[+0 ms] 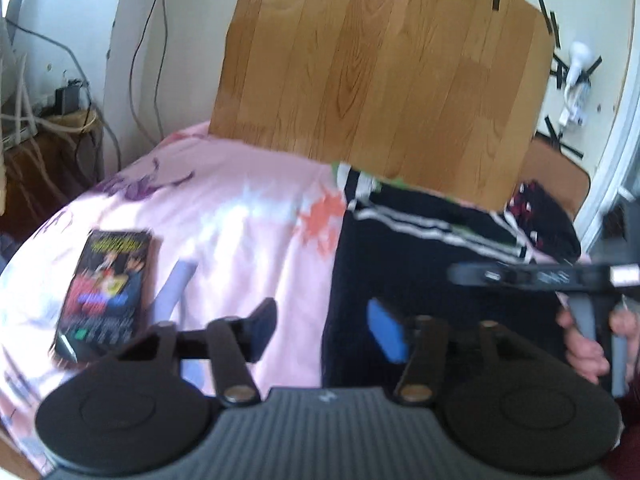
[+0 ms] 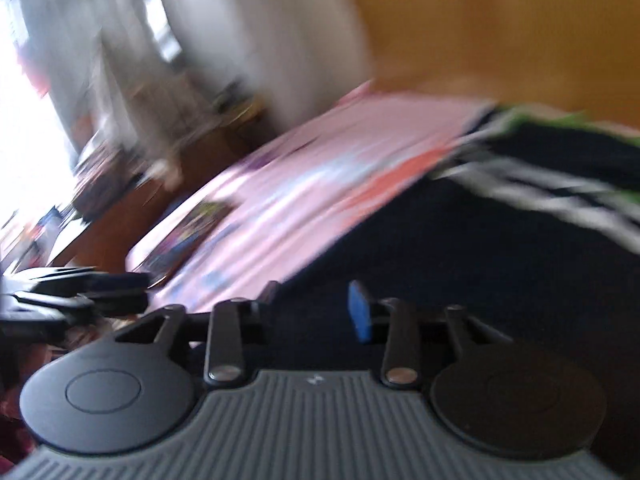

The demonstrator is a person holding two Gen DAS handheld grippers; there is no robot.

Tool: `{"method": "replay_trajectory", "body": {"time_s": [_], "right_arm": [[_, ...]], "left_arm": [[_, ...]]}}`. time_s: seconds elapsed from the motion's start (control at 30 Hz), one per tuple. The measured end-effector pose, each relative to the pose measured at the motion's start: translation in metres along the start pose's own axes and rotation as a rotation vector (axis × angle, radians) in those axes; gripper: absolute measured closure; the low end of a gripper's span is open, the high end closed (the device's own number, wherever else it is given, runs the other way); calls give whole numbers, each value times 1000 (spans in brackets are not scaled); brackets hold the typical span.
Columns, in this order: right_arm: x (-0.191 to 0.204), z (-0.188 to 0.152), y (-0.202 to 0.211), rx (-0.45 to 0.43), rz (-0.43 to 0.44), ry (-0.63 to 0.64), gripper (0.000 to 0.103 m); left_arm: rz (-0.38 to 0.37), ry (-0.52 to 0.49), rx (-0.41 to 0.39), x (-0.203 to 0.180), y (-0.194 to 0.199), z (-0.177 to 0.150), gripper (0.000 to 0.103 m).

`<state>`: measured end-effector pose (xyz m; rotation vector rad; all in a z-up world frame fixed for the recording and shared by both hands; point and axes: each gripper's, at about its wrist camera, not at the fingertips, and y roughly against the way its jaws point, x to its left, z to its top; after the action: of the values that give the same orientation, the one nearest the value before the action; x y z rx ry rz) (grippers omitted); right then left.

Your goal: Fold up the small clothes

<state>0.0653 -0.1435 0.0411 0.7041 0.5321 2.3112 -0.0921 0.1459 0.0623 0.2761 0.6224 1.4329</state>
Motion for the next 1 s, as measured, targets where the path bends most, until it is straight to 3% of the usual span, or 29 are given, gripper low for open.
{"method": "replay_trajectory", "body": {"time_s": [0.13,0.3,0.37,0.4,0.5,0.6,0.8,1.0], "right_arm": [[-54,-17,57,-93,-215,-118,59],[-98,-49,111,-153,-310,-279,59],[-112,-63,119,-120,-397,-325,59],[-117,-69,121,-113,-418,-332,65],[-121,-74,143,-148,-387,-358,65],[-123,-70,153,-226,-405,-379,54],[-142,-68,149,-196,-440,-433,54],[-147,-71,141,-182,-447,-436,54]], "left_arm": [[-30,-13,26,-11,-36,10,44],[-72,-8,102,-24,-75,8,42],[-78,-23,127,-29,-88,4,42],[-79,-28,140,-31,-92,2,42],[-102,-34,159,-36,-100,-1,42],[-115,-62,168,-46,-104,-4,42],[-122,-94,162,-53,-105,-8,29],[-120,-91,160,-46,-107,-8,27]]}}
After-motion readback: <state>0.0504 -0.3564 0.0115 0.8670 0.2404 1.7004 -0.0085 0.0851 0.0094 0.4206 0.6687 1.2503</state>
